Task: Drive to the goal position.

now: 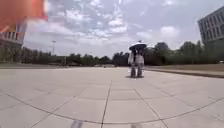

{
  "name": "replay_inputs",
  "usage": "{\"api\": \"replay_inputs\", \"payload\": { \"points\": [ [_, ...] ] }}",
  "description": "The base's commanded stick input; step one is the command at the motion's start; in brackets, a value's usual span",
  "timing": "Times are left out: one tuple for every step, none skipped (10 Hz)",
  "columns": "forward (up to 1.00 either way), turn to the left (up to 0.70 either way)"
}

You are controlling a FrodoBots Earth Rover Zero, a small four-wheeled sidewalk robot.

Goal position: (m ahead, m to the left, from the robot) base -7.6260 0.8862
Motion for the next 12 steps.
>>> {"api": "replay_inputs", "payload": {
  "points": [
    [0.00, 0.40],
    [0.00, 0.40],
    [0.00, 0.40],
    [0.00, 0.40],
    [0.00, 0.40],
    [0.00, 0.40],
    [0.00, 0.40],
    [0.00, 0.40],
    [0.00, 0.40],
    [0.00, 0.40],
    [0.00, 0.40],
    [0.00, 0.40]
  ]
}}
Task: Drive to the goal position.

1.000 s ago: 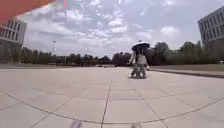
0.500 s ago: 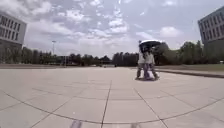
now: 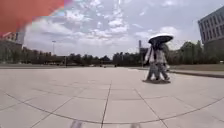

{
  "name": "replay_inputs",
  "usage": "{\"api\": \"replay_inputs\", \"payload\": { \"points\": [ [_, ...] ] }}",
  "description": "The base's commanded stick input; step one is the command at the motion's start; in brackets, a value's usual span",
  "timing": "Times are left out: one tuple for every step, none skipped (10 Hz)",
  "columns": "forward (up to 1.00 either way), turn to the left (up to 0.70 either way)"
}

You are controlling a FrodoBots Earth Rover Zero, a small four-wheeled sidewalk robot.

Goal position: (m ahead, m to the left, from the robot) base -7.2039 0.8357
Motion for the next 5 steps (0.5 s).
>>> {"api": "replay_inputs", "payload": {
  "points": [
    [0.00, 0.40],
    [0.00, 0.40],
    [0.00, 0.40],
    [0.00, 0.40],
    [0.00, 0.40]
  ]
}}
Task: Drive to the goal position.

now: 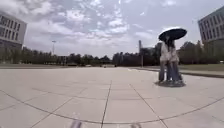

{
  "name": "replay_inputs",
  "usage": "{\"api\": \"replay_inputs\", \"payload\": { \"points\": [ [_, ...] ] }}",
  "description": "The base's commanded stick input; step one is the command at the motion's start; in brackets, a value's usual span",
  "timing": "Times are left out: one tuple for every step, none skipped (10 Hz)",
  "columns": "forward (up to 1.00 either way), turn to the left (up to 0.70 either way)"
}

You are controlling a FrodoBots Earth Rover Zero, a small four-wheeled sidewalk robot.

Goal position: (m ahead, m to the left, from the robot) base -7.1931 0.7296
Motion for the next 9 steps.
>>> {"api": "replay_inputs", "payload": {
  "points": [
    [0.00, 0.40],
    [0.00, 0.40],
    [0.00, 0.40],
    [0.00, 0.40],
    [0.00, -0.59],
    [0.00, -0.67],
    [0.00, -0.70],
    [0.00, -0.70],
    [0.00, -0.70]
  ]
}}
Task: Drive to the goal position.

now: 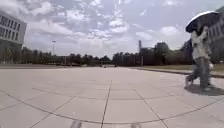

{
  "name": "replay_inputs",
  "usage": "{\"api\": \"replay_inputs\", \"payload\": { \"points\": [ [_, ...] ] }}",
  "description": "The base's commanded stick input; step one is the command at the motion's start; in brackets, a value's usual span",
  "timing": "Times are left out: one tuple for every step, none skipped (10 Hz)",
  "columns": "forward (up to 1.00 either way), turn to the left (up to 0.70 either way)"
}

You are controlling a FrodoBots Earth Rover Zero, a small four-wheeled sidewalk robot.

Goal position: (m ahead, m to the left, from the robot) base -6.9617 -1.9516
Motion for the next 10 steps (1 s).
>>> {"api": "replay_inputs", "payload": {
  "points": [
    [0.00, -0.70],
    [0.00, -0.70],
    [0.00, -0.70],
    [0.00, -0.70],
    [0.00, -0.70],
    [0.00, -0.70],
    [0.00, -0.70],
    [0.00, -0.70],
    [0.00, -0.70],
    [0.00, -0.70]
  ]
}}
